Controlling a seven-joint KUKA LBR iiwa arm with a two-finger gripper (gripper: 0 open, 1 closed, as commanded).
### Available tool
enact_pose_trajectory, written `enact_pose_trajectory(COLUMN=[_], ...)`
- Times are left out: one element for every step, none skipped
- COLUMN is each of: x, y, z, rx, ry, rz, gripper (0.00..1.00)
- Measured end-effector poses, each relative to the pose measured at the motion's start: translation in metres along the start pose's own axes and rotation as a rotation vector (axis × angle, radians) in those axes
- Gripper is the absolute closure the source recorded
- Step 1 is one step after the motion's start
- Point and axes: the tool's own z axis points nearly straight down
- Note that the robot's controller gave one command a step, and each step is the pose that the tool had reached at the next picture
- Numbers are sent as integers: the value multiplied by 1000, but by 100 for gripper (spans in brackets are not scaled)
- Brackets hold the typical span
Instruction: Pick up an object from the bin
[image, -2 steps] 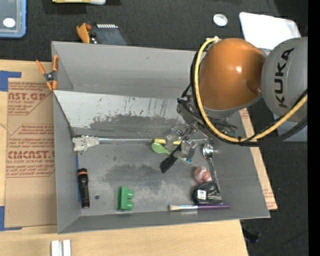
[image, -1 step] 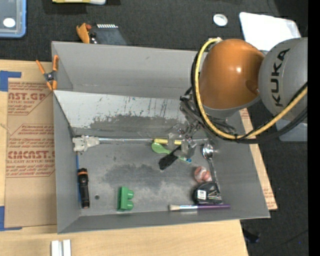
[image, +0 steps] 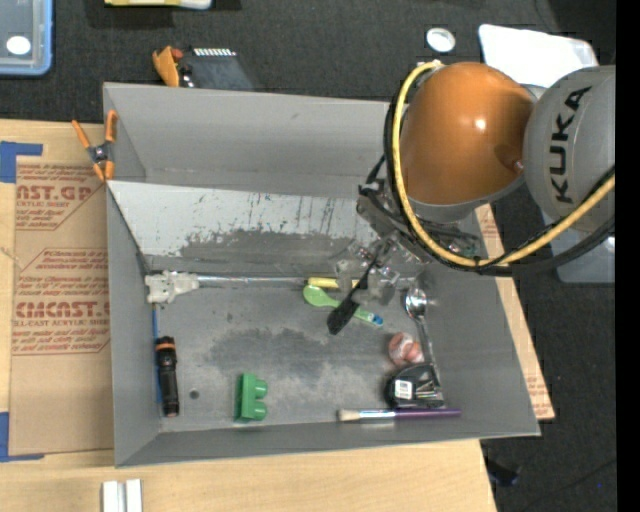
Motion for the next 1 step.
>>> enact_pose_trajectory(x=[2], y=[-14], z=[29], rx=[0], ry=[-3], rz=[-137], gripper=[100])
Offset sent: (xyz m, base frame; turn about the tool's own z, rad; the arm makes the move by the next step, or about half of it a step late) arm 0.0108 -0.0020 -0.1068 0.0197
